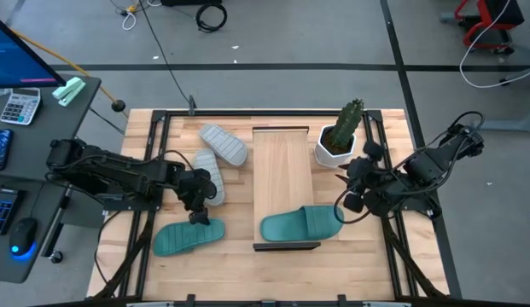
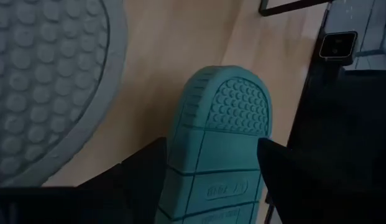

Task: Pick and place slides into the shelf
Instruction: Put the green slide on the shelf

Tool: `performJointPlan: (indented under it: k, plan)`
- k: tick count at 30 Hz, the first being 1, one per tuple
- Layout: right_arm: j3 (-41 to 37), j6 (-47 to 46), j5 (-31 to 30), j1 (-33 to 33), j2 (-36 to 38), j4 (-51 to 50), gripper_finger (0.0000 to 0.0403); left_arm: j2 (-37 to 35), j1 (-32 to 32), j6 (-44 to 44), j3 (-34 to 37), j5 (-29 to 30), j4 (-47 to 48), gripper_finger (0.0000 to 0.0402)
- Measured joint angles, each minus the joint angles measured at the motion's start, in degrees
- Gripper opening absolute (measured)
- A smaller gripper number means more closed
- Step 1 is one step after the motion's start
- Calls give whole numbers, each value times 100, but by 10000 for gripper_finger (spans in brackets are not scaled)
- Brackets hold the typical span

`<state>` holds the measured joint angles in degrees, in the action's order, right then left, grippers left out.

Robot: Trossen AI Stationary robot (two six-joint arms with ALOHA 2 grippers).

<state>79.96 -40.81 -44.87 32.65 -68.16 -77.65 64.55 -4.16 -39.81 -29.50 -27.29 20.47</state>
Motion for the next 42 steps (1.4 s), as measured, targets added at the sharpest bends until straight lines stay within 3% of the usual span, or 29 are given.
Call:
performJointPlan:
  k: [8, 21, 25, 31, 42]
  plan:
    - [0, 52, 60, 117, 0, 134, 116, 417, 2, -4, 0, 94, -111, 257]
    - [0, 47, 103, 137, 0, 164, 114, 1021, -337, -33, -4, -391, -363, 250]
    - [0, 47, 96, 137, 0, 165, 114, 1021, -403, -21, -4, -483, -345, 209]
    - [0, 49, -31, 135, 0, 164, 114, 1012, -420, -14, -4, -762, -376, 91]
    - [0, 49, -132, 133, 0, 155, 114, 950, -426, 104, -324, -1860, -680, 87]
